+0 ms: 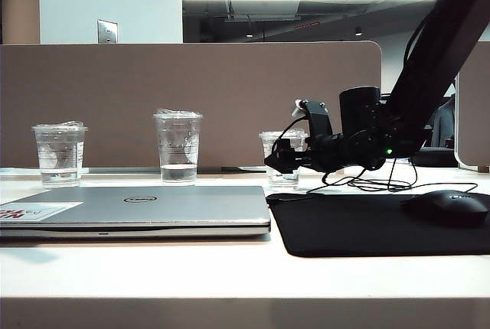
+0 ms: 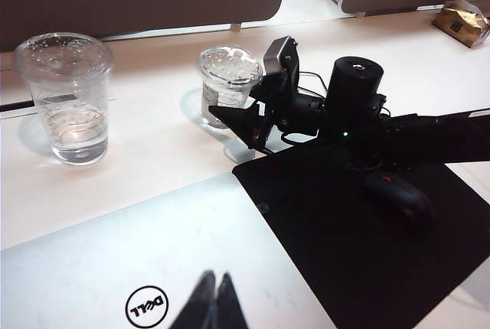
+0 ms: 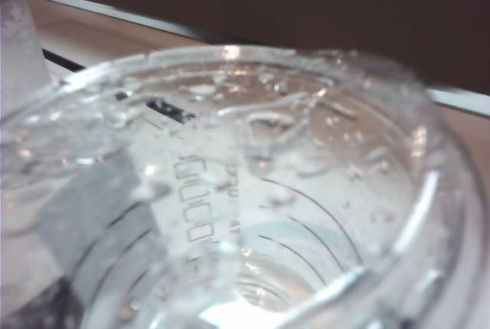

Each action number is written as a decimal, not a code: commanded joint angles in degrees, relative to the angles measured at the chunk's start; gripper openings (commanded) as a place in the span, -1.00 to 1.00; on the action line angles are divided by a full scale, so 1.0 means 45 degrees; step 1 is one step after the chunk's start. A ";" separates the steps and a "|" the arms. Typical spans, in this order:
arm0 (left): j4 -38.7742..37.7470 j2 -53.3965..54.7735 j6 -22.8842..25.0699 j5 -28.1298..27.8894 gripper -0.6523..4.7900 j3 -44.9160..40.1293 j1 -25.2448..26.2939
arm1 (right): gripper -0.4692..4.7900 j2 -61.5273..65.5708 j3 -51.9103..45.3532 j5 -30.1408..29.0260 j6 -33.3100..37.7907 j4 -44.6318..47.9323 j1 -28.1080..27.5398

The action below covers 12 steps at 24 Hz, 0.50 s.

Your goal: Pick up the coffee cup on the right and place it on the right side of the laptop.

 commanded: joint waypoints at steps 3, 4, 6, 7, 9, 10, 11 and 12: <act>0.0131 -0.0010 -0.0029 0.0083 -0.78 0.0053 0.0005 | 1.00 0.0481 0.0942 0.0413 -0.0049 -0.0155 0.0107; 0.0126 -0.0005 -0.0029 0.0087 -0.78 0.0053 0.0005 | 1.00 0.0583 0.1088 0.0442 -0.0044 -0.0131 0.0136; 0.0131 0.0000 -0.0029 0.0087 -0.78 0.0053 0.0005 | 1.00 0.0612 0.1258 0.0607 -0.0049 -0.0117 0.0199; 0.0131 0.0000 -0.0029 0.0083 -0.78 0.0053 0.0005 | 1.00 0.0612 0.1258 0.0753 -0.0044 -0.0078 0.0233; 0.0131 0.0000 -0.0029 0.0083 -0.78 0.0053 0.0005 | 1.00 0.0665 0.1258 0.0753 -0.0044 -0.0126 0.0243; 0.0126 0.0000 -0.0029 0.0083 -0.78 0.0053 0.0005 | 1.00 0.0690 0.1258 0.0748 -0.0039 -0.0126 0.0243; 0.0126 0.0000 -0.0029 0.0083 -0.78 0.0053 0.0005 | 1.00 0.0709 0.1258 0.0743 -0.0039 -0.0223 0.0243; 0.0126 0.0000 -0.0029 0.0078 -0.78 0.0053 0.0005 | 1.00 0.0709 0.1258 0.0738 -0.0039 -0.0228 0.0243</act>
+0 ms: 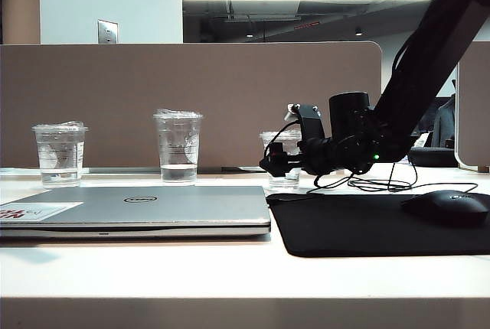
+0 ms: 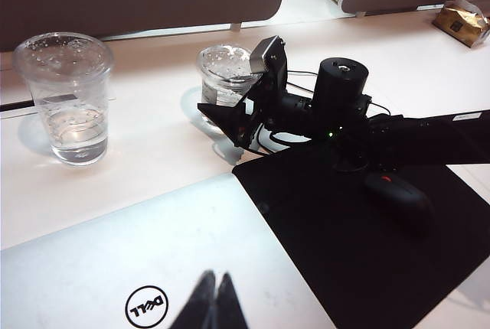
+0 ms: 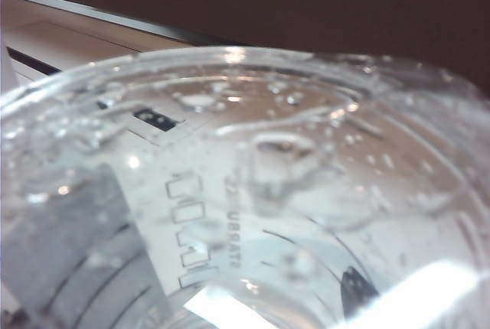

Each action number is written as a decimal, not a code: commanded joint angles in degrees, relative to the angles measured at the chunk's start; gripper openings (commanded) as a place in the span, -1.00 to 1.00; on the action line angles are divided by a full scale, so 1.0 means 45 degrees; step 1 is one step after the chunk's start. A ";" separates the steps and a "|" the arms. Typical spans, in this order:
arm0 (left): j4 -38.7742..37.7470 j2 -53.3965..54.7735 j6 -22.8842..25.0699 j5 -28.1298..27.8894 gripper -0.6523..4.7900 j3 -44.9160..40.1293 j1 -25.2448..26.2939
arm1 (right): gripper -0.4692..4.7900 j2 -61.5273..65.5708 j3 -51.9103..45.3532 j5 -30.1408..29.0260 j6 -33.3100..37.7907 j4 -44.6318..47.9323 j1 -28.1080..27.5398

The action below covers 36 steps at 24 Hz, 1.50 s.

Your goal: Pick up the coffee cup on the right and place it on the right side of the laptop.

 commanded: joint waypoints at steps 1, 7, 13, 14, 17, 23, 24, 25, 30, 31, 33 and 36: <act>0.0126 -0.0015 -0.0024 0.0049 -0.78 0.0053 0.0005 | 0.66 -0.0034 0.0087 0.0000 -0.0044 0.0107 0.0019; -0.0068 -0.0015 -0.0024 0.0083 -0.78 0.0053 0.0005 | 0.02 -0.0044 0.0087 -0.0131 -0.0034 0.0427 0.0019; -0.0058 -0.0015 -0.0024 0.0068 -0.78 0.0053 0.0005 | 0.02 -0.0442 0.0087 -0.0131 0.0024 0.0238 0.0000; -0.0053 -0.0015 -0.0024 0.0083 -0.78 0.0053 0.0005 | 0.02 -0.0602 0.0087 -0.0131 0.0024 0.0015 -0.0005; -0.0058 -0.0015 -0.0029 0.0083 -0.78 0.0053 0.0005 | 0.02 -0.1559 0.0083 -0.0131 0.0024 -0.1365 -0.0010; -0.0058 -0.0015 -0.0029 0.0078 -0.78 0.0053 0.0005 | 0.02 -0.3036 0.0083 -0.0083 0.0010 -0.2807 -0.0019; -0.0058 -0.0015 -0.0029 0.0083 -0.78 0.0053 0.0005 | 0.02 -0.3240 0.0083 -0.0083 0.0010 -0.2851 -0.0019; -0.0058 -0.0015 -0.0029 0.0078 -0.78 0.0053 0.0005 | 0.02 -0.3405 0.0083 -0.0083 0.0010 -0.2861 -0.0019; -0.0058 -0.0015 -0.0029 0.0078 -0.78 0.0053 0.0005 | 0.02 -0.4488 0.0083 -0.0083 0.0015 -0.3390 -0.0019; -0.0058 -0.0015 -0.0029 0.0078 -0.78 0.0053 0.0005 | 0.02 -0.4707 0.0083 -0.0083 0.0010 -0.3653 -0.0024; -0.0058 -0.0015 -0.0029 0.0083 -0.78 0.0053 0.0005 | 0.02 -0.5090 0.0083 -0.0083 0.0010 -0.4119 -0.0029; -0.0058 -0.0015 -0.0029 0.0078 -0.78 0.0053 0.0005 | 0.02 -0.5595 0.0078 -0.0083 0.0010 -0.4775 -0.0039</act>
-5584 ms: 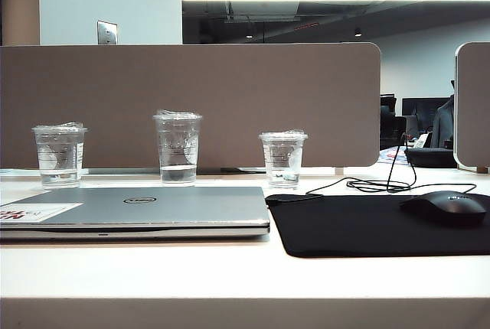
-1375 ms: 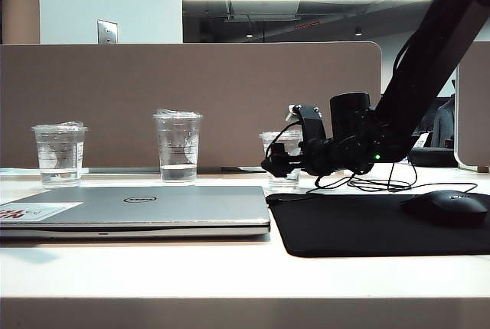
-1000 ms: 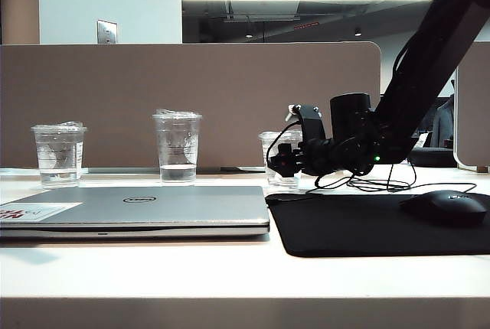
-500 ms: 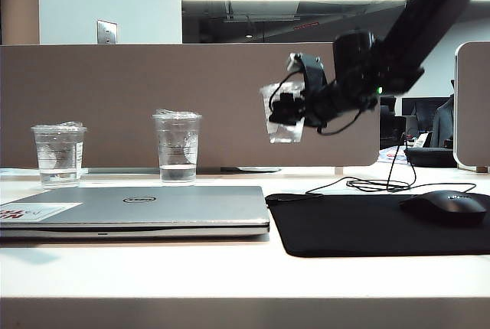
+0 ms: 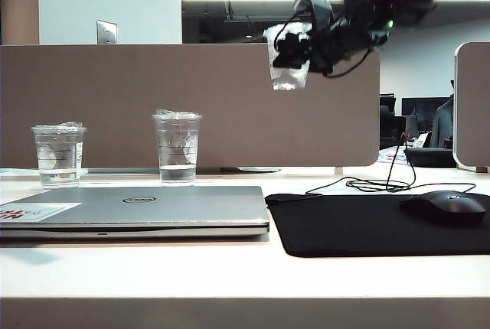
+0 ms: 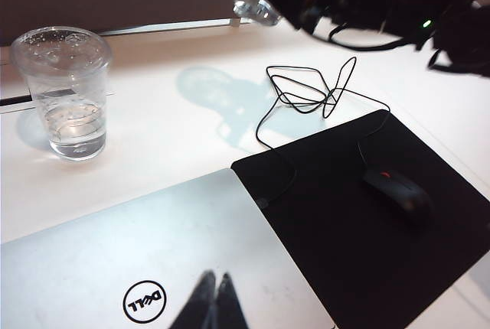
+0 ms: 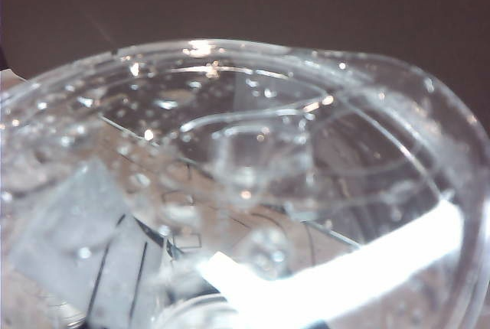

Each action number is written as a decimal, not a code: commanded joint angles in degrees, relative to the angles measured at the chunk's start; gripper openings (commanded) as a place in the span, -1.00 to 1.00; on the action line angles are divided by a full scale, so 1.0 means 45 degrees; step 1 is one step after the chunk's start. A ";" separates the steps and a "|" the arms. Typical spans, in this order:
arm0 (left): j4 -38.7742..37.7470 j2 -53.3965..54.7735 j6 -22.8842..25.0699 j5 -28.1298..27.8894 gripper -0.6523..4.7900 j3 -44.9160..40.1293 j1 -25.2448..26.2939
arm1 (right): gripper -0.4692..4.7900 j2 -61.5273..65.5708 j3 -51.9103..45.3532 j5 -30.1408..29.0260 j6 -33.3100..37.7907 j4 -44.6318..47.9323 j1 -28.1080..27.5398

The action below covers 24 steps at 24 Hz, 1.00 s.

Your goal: Pick up the coffee cup on the right and place it on the right side of the laptop.

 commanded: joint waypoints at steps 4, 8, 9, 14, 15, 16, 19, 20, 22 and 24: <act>0.0087 -0.0019 -0.0024 0.0078 -0.78 0.0053 0.0005 | 0.03 -0.1137 0.0063 -0.0005 0.0000 -0.1418 -0.0083; 0.0087 -0.0019 -0.0029 0.0078 -0.78 0.0053 0.0005 | 0.03 -0.1447 0.0019 0.0029 0.0000 -0.1574 -0.0277; 0.0087 -0.0019 -0.0029 0.0078 -0.78 0.0053 0.0005 | 0.03 -0.1511 -0.0039 0.0029 0.0000 -0.1574 -0.0282; 0.0087 -0.0019 -0.0024 0.0078 -0.78 0.0053 0.0005 | 0.03 -0.2239 -0.1307 0.0267 -0.0010 -0.0874 -0.0306; 0.0087 -0.0019 -0.0029 0.0083 -0.78 0.0053 0.0005 | 0.03 -0.2433 -0.1705 0.0384 -0.0010 -0.0627 -0.0306; 0.0087 -0.0019 -0.0029 0.0073 -0.78 0.0053 0.0005 | 0.03 -0.2667 -0.2259 0.0559 -0.0005 -0.0287 -0.0306; 0.0087 -0.0019 -0.0029 0.0078 -0.78 0.0053 0.0010 | 0.03 -0.3492 -0.4099 0.0597 0.0005 0.0568 -0.0306; 0.0087 -0.0019 -0.0029 0.0078 -0.78 0.0053 0.0010 | 0.03 -0.3900 -0.4998 0.0593 0.0010 0.0996 -0.0306; 0.0087 -0.0019 -0.0024 0.0078 -0.78 0.0053 0.0005 | 0.03 -0.4352 -0.5999 0.0593 0.0024 0.1574 -0.0306; 0.0083 -0.0019 -0.0029 0.0083 -0.78 0.0053 0.0005 | 0.03 -0.4760 -0.7004 0.0597 0.0282 0.2312 -0.0306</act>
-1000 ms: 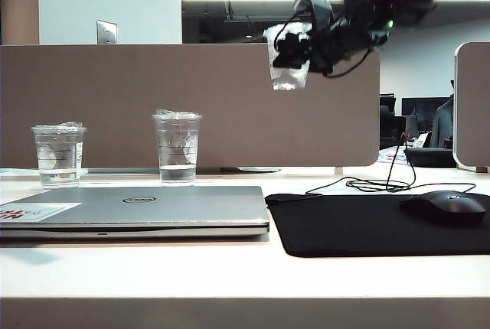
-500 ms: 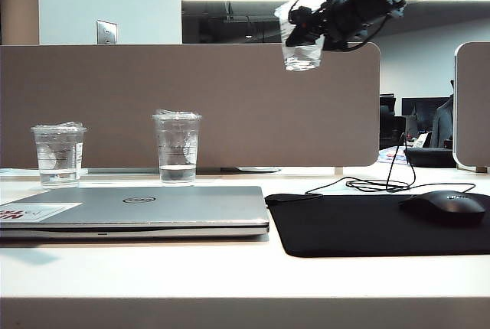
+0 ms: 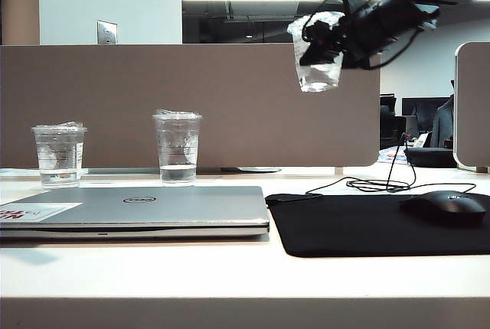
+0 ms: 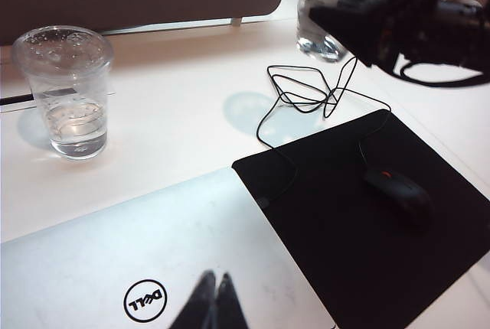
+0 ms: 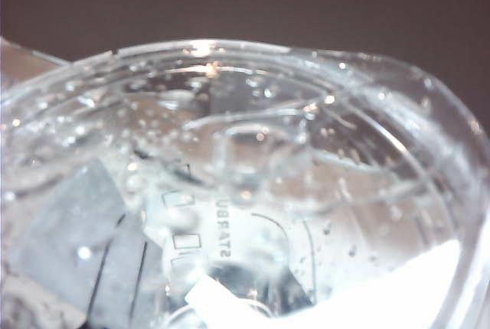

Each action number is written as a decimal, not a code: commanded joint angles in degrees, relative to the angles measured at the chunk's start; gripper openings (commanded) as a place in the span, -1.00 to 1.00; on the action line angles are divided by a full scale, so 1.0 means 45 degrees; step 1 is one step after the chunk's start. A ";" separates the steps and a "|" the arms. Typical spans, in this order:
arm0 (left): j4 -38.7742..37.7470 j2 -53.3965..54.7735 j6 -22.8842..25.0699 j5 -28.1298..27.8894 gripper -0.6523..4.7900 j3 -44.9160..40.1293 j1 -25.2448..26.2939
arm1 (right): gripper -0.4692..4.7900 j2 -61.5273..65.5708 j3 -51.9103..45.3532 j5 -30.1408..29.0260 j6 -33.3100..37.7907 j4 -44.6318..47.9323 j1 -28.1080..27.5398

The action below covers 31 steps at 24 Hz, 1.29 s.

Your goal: Pick up the coffee cup on the right and place it on the right side of the laptop.

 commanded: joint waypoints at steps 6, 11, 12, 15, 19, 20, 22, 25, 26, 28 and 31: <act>0.0097 -0.0019 -0.0029 0.0087 -0.78 0.0053 0.0005 | 0.03 -0.1540 -0.3803 0.0044 0.0767 0.3604 0.0024; 0.0097 -0.0019 -0.0024 0.0087 -0.78 0.0053 0.0005 | 0.03 -0.1666 -0.5391 0.0039 0.0767 0.4614 0.0024; 0.0097 -0.0019 -0.0024 0.0087 -0.78 0.0053 0.0005 | 0.03 -0.1666 -0.5634 0.0039 0.0767 0.4872 0.0024; 0.0097 -0.0019 -0.0029 0.0083 -0.78 0.0053 0.0005 | 0.03 -0.1666 -0.6339 0.0039 0.0772 0.5591 0.0024; 0.0097 -0.0019 -0.0029 0.0087 -0.78 0.0053 0.0005 | 0.03 -0.1661 -0.7082 -0.0049 0.0772 0.6028 0.0029; 0.0097 -0.0019 -0.0024 0.0087 -0.78 0.0053 0.0005 | 0.03 -0.1651 -0.7227 -0.0117 0.0777 0.6135 0.0029; 0.0097 -0.0019 -0.0029 0.0087 -0.78 0.0053 0.0005 | 0.03 -0.1647 -0.7825 -0.0257 0.0777 0.6591 0.0170; 0.0092 -0.0019 -0.0029 0.0087 -0.78 0.0053 0.0005 | 0.03 -0.1520 -0.8174 -0.0359 0.0962 0.7043 0.0209; 0.0097 -0.0019 -0.0029 0.0087 -0.78 0.0053 0.0005 | 0.03 -0.1404 -0.8247 -0.0393 0.1069 0.7213 0.0282; 0.0092 -0.0019 -0.0029 0.0087 -0.78 0.0053 0.0005 | 0.03 -0.1248 -0.8281 -0.0447 0.1069 0.7300 0.0374; 0.0097 -0.0019 -0.0029 0.0087 -0.78 0.0053 0.0005 | 0.03 -0.0850 -0.8286 -0.0573 0.1064 0.7611 0.0733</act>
